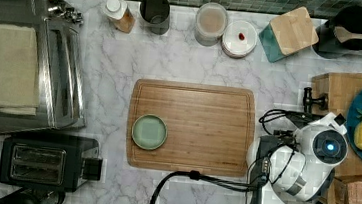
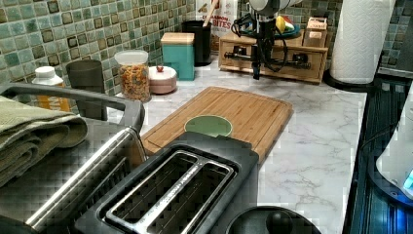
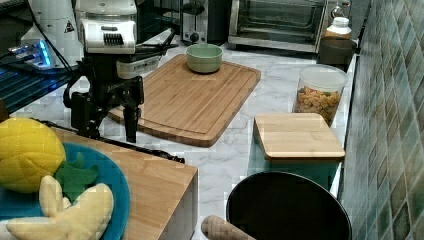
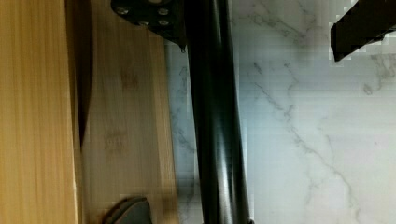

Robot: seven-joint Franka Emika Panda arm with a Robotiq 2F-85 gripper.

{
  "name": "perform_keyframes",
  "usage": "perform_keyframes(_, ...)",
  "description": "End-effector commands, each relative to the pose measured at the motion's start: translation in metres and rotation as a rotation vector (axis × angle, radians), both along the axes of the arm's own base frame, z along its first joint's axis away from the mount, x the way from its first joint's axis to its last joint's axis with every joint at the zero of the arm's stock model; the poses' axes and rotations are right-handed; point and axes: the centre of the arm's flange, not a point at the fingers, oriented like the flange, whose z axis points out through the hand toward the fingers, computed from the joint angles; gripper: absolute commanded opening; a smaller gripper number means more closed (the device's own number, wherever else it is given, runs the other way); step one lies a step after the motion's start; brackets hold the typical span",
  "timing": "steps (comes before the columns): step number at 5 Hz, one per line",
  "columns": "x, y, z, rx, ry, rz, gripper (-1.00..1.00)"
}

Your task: Open the drawer.

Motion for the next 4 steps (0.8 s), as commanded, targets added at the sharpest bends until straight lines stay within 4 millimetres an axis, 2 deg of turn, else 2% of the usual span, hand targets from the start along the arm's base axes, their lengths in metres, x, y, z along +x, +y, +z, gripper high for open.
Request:
perform_keyframes(1,0.044,0.233,-0.002,0.176,0.03,0.278,1.0)
perform_keyframes(2,0.038,0.291,-0.001,0.187,0.043,0.258,1.0)
perform_keyframes(3,0.029,0.321,0.003,0.185,0.057,0.234,1.0)
perform_keyframes(4,0.028,0.332,0.008,0.179,0.091,0.236,1.0)
